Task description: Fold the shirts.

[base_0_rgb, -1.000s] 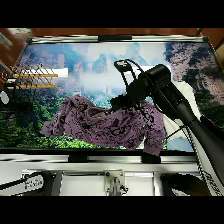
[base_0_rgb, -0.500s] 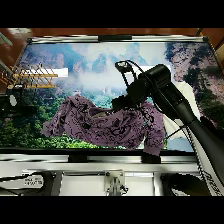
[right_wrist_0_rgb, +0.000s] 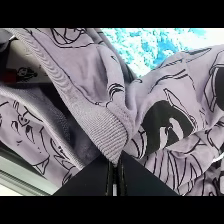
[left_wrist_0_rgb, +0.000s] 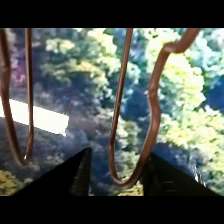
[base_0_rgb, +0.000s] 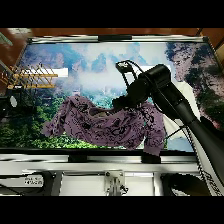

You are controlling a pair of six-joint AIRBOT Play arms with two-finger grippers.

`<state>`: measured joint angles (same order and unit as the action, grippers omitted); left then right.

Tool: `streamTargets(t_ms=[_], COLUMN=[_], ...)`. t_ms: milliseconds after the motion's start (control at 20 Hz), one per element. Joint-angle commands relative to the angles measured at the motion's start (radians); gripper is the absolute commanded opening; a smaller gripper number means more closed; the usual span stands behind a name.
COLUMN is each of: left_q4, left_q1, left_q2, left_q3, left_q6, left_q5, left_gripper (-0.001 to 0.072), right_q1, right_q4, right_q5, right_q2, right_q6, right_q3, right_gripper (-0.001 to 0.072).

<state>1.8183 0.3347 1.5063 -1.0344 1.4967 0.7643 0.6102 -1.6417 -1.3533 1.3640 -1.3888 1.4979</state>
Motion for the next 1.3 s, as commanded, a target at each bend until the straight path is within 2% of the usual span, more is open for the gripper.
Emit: streamTargets(t_ms=[0, 100, 150, 350, 400, 850, 1050, 1250], left_q4=[-0.004, -0.009, -0.012, -0.017, -0.017, -0.036, -0.037, -0.038], left_q1=[0.002, 0.002, 0.002, 0.002, 0.002, -0.015, -0.03, -0.031], left_q2=[0.011, 0.022, 0.026, 0.037, 0.041, 0.021, -0.066, -0.159], left_q3=[-0.001, -0.001, -0.001, -0.001, -0.001, -0.049, -0.06, -0.059], left_q6=[0.001, 0.001, 0.001, 0.001, 0.001, 0.003, 0.061, 0.079], left_q5=[-0.023, -0.021, -0.021, -0.022, -0.02, 0.027, 0.04, 0.086], left_gripper=[0.0319, 0.0313, 0.0216, 0.0121, 0.0065, 0.0058, 0.0056, 0.0056], right_q1=[0.0, 0.0, 0.0, 0.0, 0.0, 0.0, 0.0, 0.0], right_q4=[0.002, 0.002, 0.002, 0.002, 0.002, 0.003, 0.051, 0.082], right_q5=[-0.001, -0.001, -0.002, -0.005, -0.005, -0.004, -0.005, -0.012], right_q2=[0.0, 0.0, 0.0, 0.0, 0.0, 0.0, 0.0, 0.0], right_q6=[-0.001, 0.0, -0.001, -0.001, -0.001, -0.015, -0.024, -0.023], right_q3=[0.001, 0.001, 0.001, 0.001, 0.001, 0.001, 0.001, 0.001], right_gripper=[0.0074, 0.0074, 0.0074, 0.0074, 0.0074, 0.0074, 0.0074, 0.0074])
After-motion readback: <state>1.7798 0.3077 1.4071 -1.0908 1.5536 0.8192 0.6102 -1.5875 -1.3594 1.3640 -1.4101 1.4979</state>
